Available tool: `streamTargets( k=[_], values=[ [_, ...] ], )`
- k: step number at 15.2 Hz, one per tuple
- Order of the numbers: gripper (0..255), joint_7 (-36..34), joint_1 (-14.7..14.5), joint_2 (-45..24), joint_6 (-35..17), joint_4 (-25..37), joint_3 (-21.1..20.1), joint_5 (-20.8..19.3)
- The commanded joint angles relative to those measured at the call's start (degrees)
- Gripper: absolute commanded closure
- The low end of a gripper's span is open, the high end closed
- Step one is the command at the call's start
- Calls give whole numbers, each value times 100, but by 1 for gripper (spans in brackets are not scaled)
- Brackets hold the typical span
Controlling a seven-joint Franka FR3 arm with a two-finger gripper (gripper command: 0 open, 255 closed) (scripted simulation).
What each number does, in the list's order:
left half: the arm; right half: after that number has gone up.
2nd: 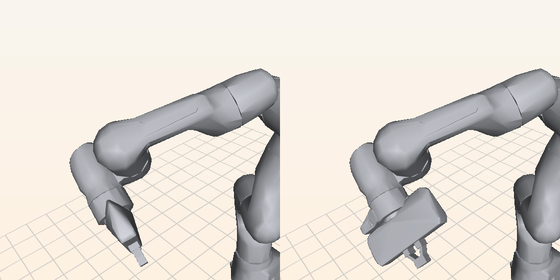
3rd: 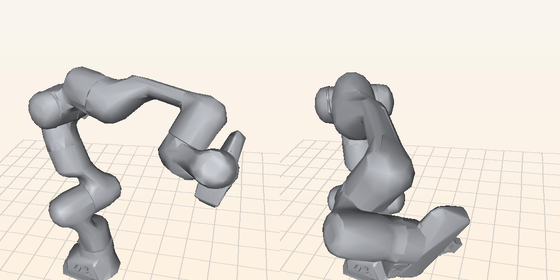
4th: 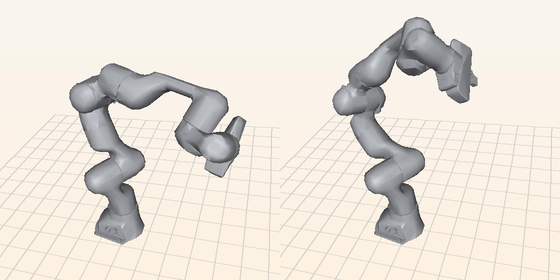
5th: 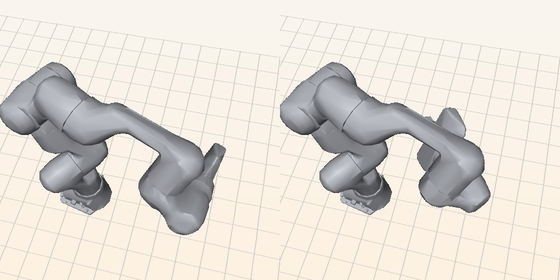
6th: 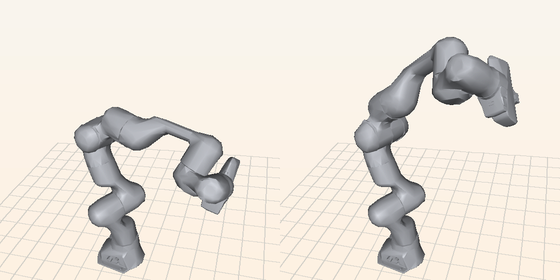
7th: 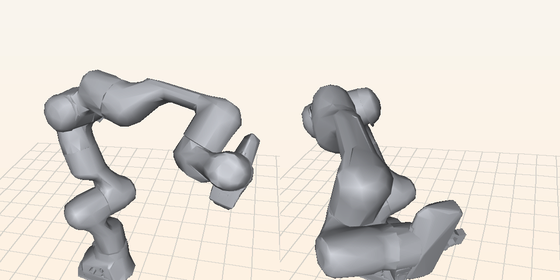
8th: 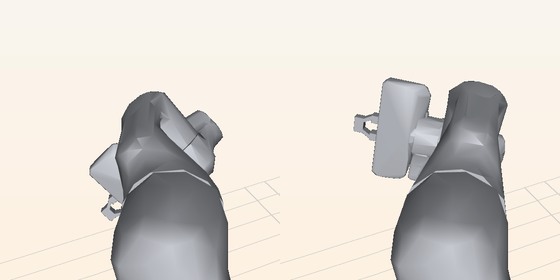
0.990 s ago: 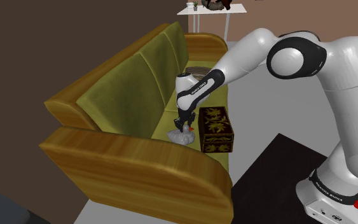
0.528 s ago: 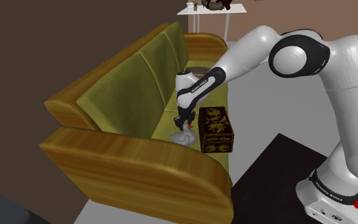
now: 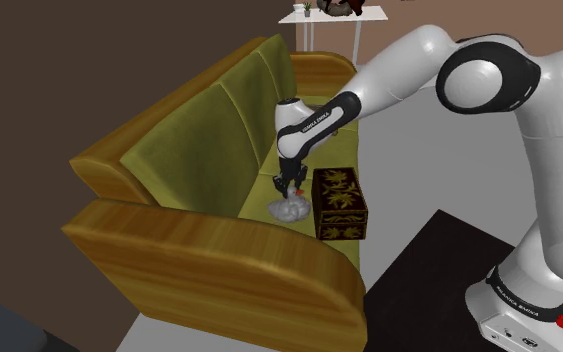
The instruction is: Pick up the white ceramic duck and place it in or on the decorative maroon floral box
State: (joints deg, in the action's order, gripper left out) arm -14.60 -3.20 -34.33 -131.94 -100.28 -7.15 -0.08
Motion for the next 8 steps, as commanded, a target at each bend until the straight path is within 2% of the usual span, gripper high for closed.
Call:
streamTargets(
  k=[1,8],
  values=[
    [255,-2,4,101,106,11,-8,9],
    [255,-5,24,433,496,71,-32,40]
  ],
)
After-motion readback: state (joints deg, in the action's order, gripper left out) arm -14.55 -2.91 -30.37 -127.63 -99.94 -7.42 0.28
